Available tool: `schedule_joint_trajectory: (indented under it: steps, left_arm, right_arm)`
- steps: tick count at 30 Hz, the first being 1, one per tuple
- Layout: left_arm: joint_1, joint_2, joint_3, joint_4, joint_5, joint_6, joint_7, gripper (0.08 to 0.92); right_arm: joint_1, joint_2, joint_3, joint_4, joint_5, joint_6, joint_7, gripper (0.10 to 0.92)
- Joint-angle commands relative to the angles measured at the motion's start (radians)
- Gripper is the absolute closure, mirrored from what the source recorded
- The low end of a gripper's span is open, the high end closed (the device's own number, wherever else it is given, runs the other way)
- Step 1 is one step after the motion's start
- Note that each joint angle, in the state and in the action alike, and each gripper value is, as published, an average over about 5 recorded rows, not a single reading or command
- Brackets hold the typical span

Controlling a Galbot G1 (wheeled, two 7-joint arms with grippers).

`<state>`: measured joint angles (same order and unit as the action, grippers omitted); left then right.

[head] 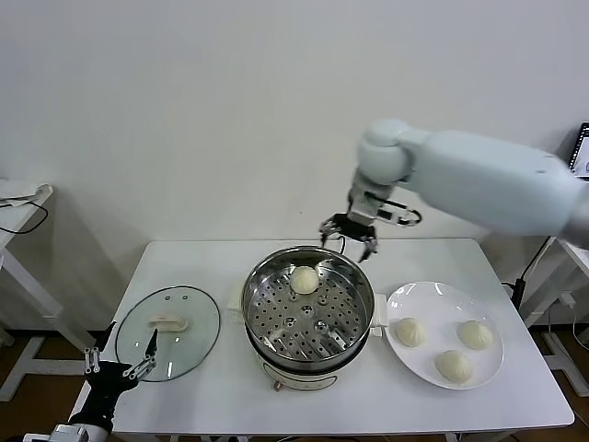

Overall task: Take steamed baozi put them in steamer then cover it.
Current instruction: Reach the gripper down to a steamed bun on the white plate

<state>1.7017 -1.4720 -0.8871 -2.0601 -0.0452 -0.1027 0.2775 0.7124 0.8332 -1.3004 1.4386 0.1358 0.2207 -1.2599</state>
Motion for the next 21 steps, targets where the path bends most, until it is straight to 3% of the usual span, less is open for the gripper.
schedule_joint_trajectory:
  steps: [1,9,21]
  left_arm:
    - [0.007,0.001,0.015,-0.010,0.004,-0.006,-0.001,0.177]
    - [0.011,-0.001,0.029,-0.016,0.007,-0.012,-0.004,0.177]
    - [0.001,-0.003,0.042,-0.006,0.009,-0.016,-0.005,0.177]
  right_arm:
    - [0.014,-0.311,-0.055,0.098,0.120,-0.373,-0.024,0.203]
    - [-0.273,-0.383,0.111,0.098,0.021,-0.498,-0.011,0.203]
    - [-0.498,-0.318,0.242,0.013,-0.037,-0.536,0.084,0.203]
